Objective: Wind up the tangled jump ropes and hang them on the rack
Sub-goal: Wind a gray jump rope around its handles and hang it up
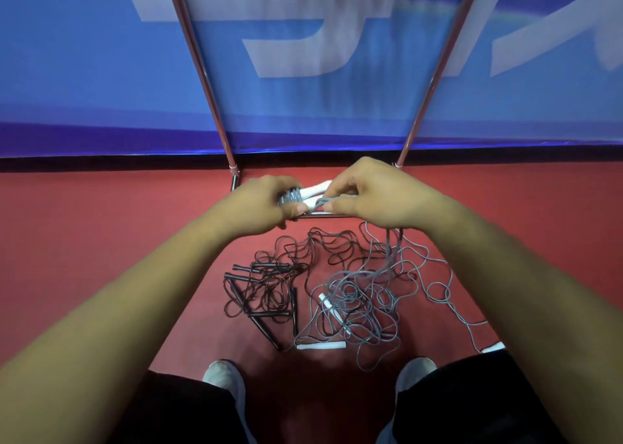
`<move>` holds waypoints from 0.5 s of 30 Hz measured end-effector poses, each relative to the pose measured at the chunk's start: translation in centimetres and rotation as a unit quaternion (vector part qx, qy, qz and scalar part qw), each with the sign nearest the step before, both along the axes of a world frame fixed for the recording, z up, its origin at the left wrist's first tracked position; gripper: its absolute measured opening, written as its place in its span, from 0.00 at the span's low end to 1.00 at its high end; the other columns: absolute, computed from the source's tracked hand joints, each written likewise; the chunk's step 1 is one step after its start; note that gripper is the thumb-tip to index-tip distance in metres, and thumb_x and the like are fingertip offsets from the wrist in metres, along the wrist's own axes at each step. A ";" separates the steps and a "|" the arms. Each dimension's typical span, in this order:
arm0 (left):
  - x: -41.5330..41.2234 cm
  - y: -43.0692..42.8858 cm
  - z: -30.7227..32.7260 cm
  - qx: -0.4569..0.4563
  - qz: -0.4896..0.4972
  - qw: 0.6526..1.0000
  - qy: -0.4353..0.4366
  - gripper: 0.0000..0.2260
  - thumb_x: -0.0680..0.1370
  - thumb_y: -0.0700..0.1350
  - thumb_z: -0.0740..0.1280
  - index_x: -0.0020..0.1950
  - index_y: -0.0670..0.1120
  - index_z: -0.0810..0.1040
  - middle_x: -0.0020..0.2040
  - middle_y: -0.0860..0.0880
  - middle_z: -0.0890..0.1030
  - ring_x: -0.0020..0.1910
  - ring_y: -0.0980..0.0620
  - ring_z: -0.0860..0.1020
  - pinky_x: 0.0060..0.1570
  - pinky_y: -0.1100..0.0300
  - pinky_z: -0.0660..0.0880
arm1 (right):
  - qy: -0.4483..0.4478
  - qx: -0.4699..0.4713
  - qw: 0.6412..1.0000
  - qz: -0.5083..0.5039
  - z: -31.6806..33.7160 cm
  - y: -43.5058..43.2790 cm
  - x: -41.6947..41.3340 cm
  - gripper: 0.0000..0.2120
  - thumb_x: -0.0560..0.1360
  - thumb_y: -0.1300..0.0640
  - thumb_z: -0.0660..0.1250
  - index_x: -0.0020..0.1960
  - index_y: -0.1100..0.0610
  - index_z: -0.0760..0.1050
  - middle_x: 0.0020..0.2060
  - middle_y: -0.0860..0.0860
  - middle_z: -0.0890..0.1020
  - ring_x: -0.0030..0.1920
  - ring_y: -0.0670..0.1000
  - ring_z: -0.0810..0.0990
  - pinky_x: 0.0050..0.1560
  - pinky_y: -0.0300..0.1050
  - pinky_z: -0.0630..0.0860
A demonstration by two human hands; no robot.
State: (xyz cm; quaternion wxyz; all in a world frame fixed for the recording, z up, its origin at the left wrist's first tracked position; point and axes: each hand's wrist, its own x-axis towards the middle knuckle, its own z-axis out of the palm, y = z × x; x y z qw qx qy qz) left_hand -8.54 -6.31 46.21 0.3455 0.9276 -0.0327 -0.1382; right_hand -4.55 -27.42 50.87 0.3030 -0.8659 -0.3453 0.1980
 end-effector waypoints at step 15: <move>-1.3 -0.4 1.0 0.025 -0.098 0.993 -0.065 0.22 0.65 0.73 0.69 0.44 0.56 0.78 0.30 0.53 0.74 0.30 0.55 0.70 0.34 0.53 0.70 | 0.055 0.109 0.990 -0.073 0.5 -0.7 0.8 0.06 0.68 0.55 0.79 0.39 0.55 0.85 0.30 0.56 0.81 0.30 0.45 0.73 0.33 0.38 0.69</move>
